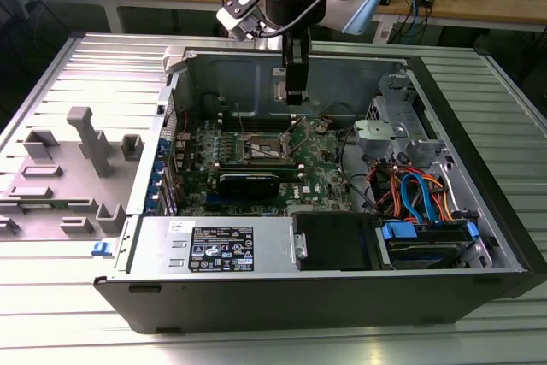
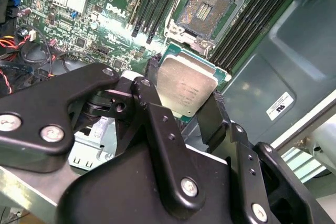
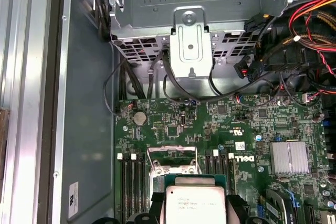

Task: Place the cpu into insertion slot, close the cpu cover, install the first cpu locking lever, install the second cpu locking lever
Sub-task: 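Place the cpu into insertion slot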

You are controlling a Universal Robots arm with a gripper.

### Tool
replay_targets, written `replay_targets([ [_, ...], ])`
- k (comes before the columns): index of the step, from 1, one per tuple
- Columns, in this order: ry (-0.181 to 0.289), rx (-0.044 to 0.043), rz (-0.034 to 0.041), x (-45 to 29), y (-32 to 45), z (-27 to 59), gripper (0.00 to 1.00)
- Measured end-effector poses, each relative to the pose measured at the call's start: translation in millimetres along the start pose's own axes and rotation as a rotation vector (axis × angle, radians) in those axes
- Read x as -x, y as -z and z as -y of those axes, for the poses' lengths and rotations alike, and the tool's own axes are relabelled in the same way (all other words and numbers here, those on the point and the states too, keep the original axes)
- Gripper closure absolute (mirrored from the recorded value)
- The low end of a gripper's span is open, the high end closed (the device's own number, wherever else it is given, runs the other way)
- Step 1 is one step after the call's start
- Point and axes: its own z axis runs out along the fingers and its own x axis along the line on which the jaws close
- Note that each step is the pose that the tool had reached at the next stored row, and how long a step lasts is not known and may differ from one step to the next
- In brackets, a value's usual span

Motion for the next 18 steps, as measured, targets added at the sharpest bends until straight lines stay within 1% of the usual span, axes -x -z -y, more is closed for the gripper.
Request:
replay_targets([
  [18,0.0,0.0,-0.0001,0.1,-5.9,0.5,0.46],
])
